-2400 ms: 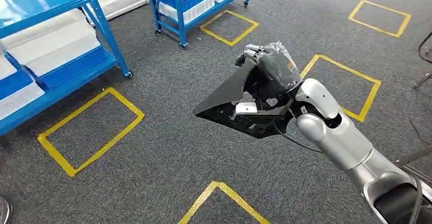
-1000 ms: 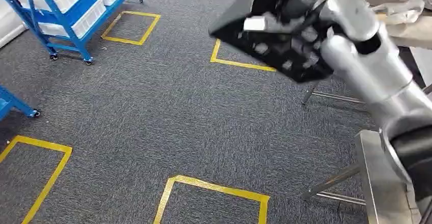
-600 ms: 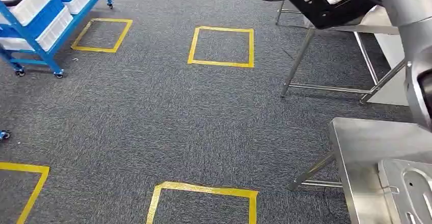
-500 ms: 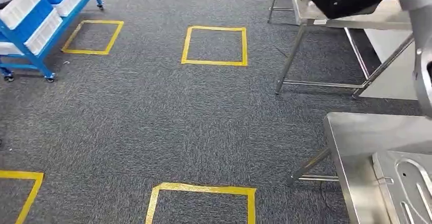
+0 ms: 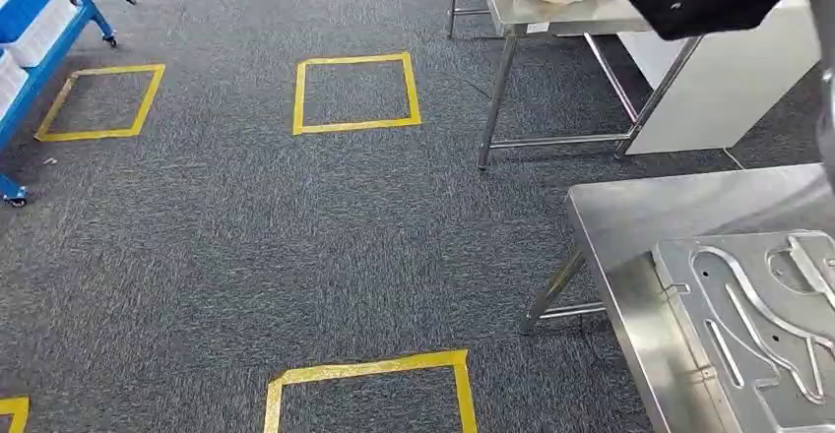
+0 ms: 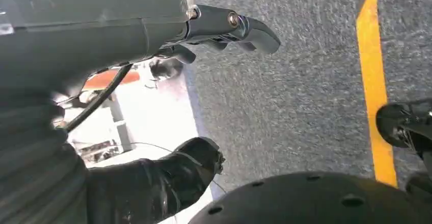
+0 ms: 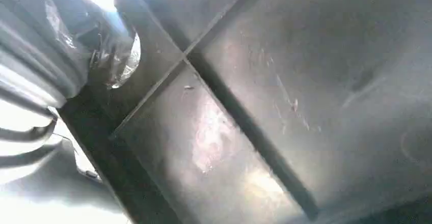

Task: Take the parts from the cabinet and place them on the table.

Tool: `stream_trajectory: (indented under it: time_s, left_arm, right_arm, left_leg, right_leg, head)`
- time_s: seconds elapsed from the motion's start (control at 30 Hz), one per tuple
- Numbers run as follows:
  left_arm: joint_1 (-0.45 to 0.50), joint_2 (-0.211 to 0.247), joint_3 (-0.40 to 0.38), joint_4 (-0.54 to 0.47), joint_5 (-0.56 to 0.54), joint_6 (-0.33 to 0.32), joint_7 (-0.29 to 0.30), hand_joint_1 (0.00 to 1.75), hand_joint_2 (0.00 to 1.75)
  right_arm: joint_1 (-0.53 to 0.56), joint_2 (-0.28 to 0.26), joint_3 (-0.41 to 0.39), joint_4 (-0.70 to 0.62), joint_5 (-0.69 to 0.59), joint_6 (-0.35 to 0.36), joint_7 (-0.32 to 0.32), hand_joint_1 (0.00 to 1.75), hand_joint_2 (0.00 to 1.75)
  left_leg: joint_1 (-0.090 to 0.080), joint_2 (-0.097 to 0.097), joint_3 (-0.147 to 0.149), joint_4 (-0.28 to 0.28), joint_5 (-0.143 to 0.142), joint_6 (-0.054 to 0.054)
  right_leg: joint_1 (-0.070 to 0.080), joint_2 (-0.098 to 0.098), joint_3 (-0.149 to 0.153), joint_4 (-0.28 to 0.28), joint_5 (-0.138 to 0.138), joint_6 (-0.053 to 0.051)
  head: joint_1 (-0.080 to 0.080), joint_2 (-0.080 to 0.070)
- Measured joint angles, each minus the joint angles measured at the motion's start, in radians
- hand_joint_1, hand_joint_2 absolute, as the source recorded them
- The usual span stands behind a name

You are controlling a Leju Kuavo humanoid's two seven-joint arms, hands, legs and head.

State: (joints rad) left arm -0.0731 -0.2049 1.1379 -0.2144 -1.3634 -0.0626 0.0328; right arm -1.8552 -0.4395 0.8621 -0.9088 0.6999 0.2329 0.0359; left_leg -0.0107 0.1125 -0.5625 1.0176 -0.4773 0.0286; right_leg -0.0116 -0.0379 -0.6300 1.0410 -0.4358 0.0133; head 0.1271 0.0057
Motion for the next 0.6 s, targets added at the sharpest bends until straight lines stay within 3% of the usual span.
stream_trajectory:
  time_s: [0.07,0.1,0.13,0.17,0.23,0.27,0.3,0.37,0.4,0.43,0.5,0.57,0.6]
  left_arm:
    - [-0.007,0.000,0.002,0.000,0.000,0.010,-0.004,0.00,1.75]
    - [-0.009,0.000,0.003,0.000,0.001,0.011,-0.007,0.00,1.75]
    - [-0.009,0.000,0.006,0.000,0.005,0.011,-0.014,0.00,1.75]
    - [-0.008,0.000,0.011,0.000,0.012,0.012,-0.025,0.00,1.75]
    - [-0.003,0.000,0.022,0.000,0.017,0.021,-0.037,0.00,1.75]
    - [-0.001,0.000,0.022,0.000,0.017,0.024,-0.041,0.00,1.75]
    - [0.001,0.000,0.023,0.000,0.017,0.025,-0.042,0.00,1.75]
    - [0.004,0.000,0.024,0.000,0.017,0.026,-0.043,0.00,1.75]
    - [0.004,0.000,0.024,0.000,0.017,0.027,-0.043,0.00,1.75]
    - [0.009,0.000,0.026,0.000,0.017,0.028,-0.043,0.00,1.75]
    - [0.005,0.000,0.026,0.000,0.017,0.028,-0.045,0.00,1.75]
    - [0.000,0.000,0.026,0.000,0.017,0.028,-0.045,0.00,1.75]
    - [-0.001,0.000,0.026,0.000,0.016,0.028,-0.045,0.00,1.75]
  right_arm:
    - [0.019,0.004,0.012,0.023,0.022,-0.027,-0.004,1.75,1.75]
    - [0.022,0.009,0.017,0.028,0.029,-0.032,-0.012,1.75,1.75]
    - [0.022,0.012,0.019,0.031,0.036,-0.035,-0.017,1.75,1.75]
    - [0.024,0.012,0.021,0.036,0.043,-0.030,-0.022,1.75,1.75]
    - [0.031,0.012,0.027,0.044,0.061,-0.001,-0.027,1.75,1.75]
    - [0.033,0.010,0.030,0.046,0.073,0.011,-0.029,1.75,1.75]
    - [0.033,0.007,0.033,0.048,0.082,0.020,-0.031,1.75,1.75]
    - [0.030,0.000,0.034,0.051,0.092,0.022,-0.032,1.75,1.75]
    - [0.030,-0.003,0.034,0.053,0.092,0.023,-0.032,1.75,1.75]
    - [0.029,-0.005,0.035,0.055,0.093,0.024,-0.032,1.75,1.75]
    - [0.030,-0.009,0.039,0.059,0.093,0.027,-0.033,1.75,1.75]
    - [0.031,-0.021,0.039,0.062,0.097,0.031,-0.033,1.75,1.75]
    - [0.029,-0.031,0.039,0.064,0.108,0.034,-0.032,1.75,1.75]
  left_leg:
    - [0.000,0.020,0.004,0.000,-0.003,-0.008]
    - [0.008,-0.021,-0.005,0.016,-0.018,-0.017]
    - [0.011,-0.070,-0.024,0.057,-0.049,-0.018]
    - [0.011,-0.093,-0.056,0.131,-0.090,-0.019]
    - [0.011,-0.104,-0.127,0.283,-0.147,-0.020]
    - [0.011,-0.104,-0.145,0.315,-0.144,-0.018]
    - [0.011,-0.105,-0.140,0.295,-0.116,-0.015]
    - [0.012,-0.119,-0.083,0.152,-0.022,-0.006]
    - [0.012,-0.149,-0.051,0.069,0.022,-0.001]
    - [0.017,-0.202,-0.038,0.041,0.016,0.003]
    - [0.012,-0.188,-0.029,0.017,0.011,0.002]
    - [0.011,-0.168,-0.026,0.010,0.016,0.008]
    - [0.018,-0.149,-0.019,-0.010,0.027,0.018]
  right_leg:
    - [-0.004,0.022,-0.001,-0.004,0.005,-0.010]
    - [-0.008,0.027,0.002,-0.008,0.008,-0.013]
    - [-0.009,0.034,0.001,-0.008,0.009,-0.017]
    - [-0.008,0.039,-0.001,-0.008,0.010,-0.020]
    - [-0.004,0.060,-0.002,-0.007,0.011,-0.024]
    - [-0.003,0.074,-0.002,-0.007,0.011,-0.024]
    - [-0.002,0.088,-0.001,-0.005,0.010,-0.024]
    - [-0.002,0.116,0.000,-0.003,0.010,-0.023]
    - [-0.003,0.126,0.000,-0.003,0.009,-0.023]
    - [-0.003,0.136,-0.006,-0.001,0.009,-0.020]
    - [-0.011,0.163,-0.019,0.000,0.018,-0.005]
    - [-0.017,0.186,-0.023,-0.009,0.026,0.007]
    - [-0.015,0.152,-0.027,0.002,0.017,0.008]
  head:
    - [0.000,0.000]
    - [0.001,0.000]
    - [0.001,0.000]
    - [0.000,0.000]
    - [0.000,0.000]
    - [0.000,0.000]
    - [0.000,0.000]
    - [0.000,0.000]
    - [0.000,0.000]
    - [0.001,0.000]
    - [0.001,0.000]
    - [0.001,0.000]
    - [0.001,0.000]
